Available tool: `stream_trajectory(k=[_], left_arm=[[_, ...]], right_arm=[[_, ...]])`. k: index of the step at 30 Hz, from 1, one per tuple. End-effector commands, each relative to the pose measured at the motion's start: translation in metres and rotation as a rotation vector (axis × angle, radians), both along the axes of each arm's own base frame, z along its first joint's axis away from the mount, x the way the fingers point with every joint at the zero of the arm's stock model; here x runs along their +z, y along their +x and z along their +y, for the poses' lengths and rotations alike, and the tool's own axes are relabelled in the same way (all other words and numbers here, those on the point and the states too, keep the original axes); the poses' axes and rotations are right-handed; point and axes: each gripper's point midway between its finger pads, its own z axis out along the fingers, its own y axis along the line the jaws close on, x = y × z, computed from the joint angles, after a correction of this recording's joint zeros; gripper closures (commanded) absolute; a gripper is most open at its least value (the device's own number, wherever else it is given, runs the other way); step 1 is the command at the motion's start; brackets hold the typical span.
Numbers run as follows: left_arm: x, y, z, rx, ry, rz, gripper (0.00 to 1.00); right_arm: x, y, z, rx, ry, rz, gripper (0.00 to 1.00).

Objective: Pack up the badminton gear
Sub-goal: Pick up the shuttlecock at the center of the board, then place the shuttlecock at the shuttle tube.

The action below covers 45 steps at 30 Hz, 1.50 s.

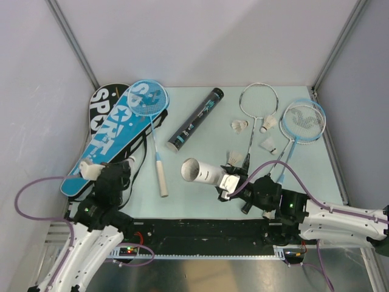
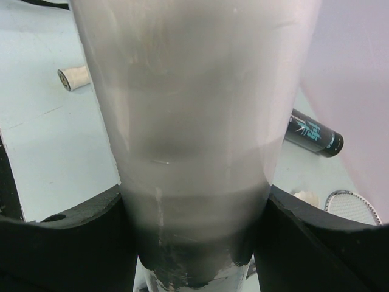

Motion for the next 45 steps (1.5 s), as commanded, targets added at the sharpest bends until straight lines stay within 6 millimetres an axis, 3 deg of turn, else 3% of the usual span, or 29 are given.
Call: stream_trajectory(k=[1,6,10,18,24,30,45], left_arm=[[0.071,0.0,0.01,-0.097,0.251,-0.076,1.0],[0.14,-0.008,-0.02,-0.398,0.439,-0.171,1.0],[0.168,-0.023,-0.062,-0.686,0.473,-0.255,1.0],[0.183,-0.065,-0.13,-1.158,0.386,-0.324,1.0],[0.202,-0.088,-0.149,-1.313,0.327,-0.389,1.0],[0.195,-0.096,-0.162,-1.405,0.239,-0.357,1.0],[0.156,-0.083,-0.175,-1.412,0.109,-0.263,1.0]], right_arm=[[0.021,0.006,0.007,-0.018,0.065,-0.043,0.54],[0.012,0.015,0.013,-0.036,-0.015,-0.082,0.54],[0.013,0.027,0.014,-0.077,-0.078,-0.117,0.54],[0.0,0.055,-0.001,-0.146,-0.187,-0.152,0.54],[0.003,0.064,-0.005,-0.159,-0.187,-0.16,0.54],[0.009,0.063,0.002,-0.133,-0.181,-0.167,0.54],[0.017,0.047,0.04,-0.075,-0.15,-0.176,0.54]])
